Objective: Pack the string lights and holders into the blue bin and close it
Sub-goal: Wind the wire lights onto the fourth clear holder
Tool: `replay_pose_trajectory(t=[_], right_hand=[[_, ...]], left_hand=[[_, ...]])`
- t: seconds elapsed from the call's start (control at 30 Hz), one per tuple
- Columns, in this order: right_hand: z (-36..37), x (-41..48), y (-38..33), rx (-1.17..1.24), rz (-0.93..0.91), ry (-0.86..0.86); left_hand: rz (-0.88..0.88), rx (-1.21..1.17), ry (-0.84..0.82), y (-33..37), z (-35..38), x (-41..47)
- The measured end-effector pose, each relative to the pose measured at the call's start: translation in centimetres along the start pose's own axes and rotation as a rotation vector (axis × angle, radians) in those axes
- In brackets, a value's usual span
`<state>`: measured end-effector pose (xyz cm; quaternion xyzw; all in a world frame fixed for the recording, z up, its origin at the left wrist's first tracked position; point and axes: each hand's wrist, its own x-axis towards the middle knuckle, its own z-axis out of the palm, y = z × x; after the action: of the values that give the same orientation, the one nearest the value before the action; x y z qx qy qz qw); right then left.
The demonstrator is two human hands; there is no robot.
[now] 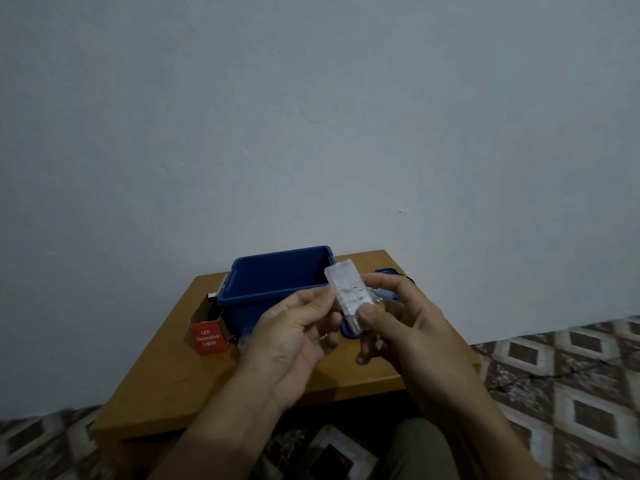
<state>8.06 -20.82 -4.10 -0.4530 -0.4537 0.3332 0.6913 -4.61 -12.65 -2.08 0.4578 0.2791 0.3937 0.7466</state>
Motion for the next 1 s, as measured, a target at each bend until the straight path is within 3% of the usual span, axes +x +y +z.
replay_pose_trajectory(t=[0.23,0.63,1.0], right_hand=[[0.0,-0.1,0.5,-0.283,-0.146,0.043],[-0.1,0.5,1.4,-0.174,-0.039,0.063],[-2.2,1.6,4.1,-0.405,0.001,0.059]], left_hand=[[0.134,0.256,0.052,0.1,0.1,-0.2],[0.152,0.457,-0.026,-0.5,-0.3,0.6],[0.050,0.588,-0.133,-2.1,-1.4,4.0]])
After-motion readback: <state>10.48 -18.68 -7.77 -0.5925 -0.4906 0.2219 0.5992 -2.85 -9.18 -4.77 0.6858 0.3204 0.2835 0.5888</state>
